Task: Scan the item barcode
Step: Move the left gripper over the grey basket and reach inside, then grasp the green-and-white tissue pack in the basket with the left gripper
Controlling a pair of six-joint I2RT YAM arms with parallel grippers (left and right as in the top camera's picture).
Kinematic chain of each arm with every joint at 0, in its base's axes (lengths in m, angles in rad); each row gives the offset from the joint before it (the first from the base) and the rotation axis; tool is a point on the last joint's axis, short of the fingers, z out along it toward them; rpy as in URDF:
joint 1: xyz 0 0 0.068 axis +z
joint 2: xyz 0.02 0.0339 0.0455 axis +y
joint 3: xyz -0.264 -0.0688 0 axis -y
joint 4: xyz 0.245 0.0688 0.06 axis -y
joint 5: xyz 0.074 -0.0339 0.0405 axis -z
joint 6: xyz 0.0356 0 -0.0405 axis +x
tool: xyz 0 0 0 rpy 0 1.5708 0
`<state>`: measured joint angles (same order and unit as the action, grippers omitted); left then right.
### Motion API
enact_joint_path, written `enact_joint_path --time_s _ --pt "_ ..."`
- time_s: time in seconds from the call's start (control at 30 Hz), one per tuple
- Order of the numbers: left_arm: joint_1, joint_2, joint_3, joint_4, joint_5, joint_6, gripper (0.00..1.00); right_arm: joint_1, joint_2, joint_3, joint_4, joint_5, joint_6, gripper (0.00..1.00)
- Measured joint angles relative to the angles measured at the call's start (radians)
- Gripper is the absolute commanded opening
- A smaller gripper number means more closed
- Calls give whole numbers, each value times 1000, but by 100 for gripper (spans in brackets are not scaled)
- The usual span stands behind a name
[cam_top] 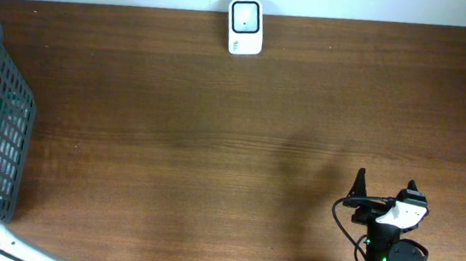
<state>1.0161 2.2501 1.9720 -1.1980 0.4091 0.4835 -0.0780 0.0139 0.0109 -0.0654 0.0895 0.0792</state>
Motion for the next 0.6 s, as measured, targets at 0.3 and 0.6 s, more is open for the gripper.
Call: enact_joint_path --time_s 0.3,0.6 --pt "-31 0 -36 12 -20 23 20 0 0 0 0 0 0 98" --pt "-42 0 -31 -6 -16 -31 17 0 0 0 0 0 0 98"
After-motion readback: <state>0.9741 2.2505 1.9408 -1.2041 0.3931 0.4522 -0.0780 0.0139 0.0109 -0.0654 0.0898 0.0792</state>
